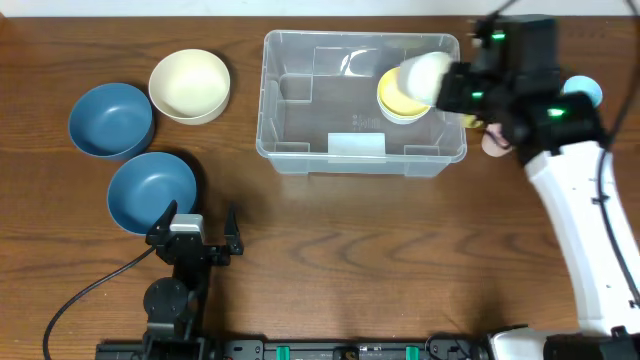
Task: Pack container
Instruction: 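Carry the white cup into the container and release it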
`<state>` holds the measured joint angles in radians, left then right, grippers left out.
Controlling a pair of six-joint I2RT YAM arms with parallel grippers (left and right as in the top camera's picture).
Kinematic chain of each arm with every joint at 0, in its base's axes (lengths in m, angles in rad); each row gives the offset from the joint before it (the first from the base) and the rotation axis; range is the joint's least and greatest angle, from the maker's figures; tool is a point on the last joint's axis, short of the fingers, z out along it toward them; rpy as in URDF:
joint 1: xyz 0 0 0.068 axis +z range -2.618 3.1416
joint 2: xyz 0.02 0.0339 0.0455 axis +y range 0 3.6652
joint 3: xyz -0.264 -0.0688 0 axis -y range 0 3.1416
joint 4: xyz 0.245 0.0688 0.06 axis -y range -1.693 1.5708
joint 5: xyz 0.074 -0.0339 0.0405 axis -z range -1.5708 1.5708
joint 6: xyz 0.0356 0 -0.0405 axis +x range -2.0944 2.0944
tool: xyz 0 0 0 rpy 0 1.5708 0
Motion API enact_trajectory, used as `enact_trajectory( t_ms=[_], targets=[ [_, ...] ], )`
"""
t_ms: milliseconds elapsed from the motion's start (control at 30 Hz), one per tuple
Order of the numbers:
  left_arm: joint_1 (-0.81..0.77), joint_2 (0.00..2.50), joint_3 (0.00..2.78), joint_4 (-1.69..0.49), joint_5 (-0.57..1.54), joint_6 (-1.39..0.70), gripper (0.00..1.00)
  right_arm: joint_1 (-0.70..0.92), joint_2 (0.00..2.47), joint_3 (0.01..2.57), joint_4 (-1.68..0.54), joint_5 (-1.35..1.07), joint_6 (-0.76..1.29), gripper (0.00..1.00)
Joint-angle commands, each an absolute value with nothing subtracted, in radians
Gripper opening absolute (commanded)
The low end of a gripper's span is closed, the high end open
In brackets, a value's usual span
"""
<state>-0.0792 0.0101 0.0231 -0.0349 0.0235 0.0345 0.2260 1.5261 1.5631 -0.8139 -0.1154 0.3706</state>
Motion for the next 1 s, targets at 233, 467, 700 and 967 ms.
enact_trajectory(
  t_ms=[233,467,700,967],
  targets=[
    [-0.074,0.004,0.004,-0.072,0.012,0.048,0.98,0.332,1.718,1.57,-0.808,0.019,0.381,0.01],
    [-0.074,0.004,0.004,-0.071,0.012,0.048,0.98,0.332,1.851,1.57,-0.833,0.024,0.379,0.01],
    [-0.074,0.004,0.004,-0.072,0.012,0.048,0.98,0.332,1.936,1.57,-0.866,0.062,0.376,0.01],
    [-0.074,0.004,0.004,-0.071,0.012,0.048,0.98,0.326,1.984,1.567,-0.894,0.094,0.365,0.01]
  ],
)
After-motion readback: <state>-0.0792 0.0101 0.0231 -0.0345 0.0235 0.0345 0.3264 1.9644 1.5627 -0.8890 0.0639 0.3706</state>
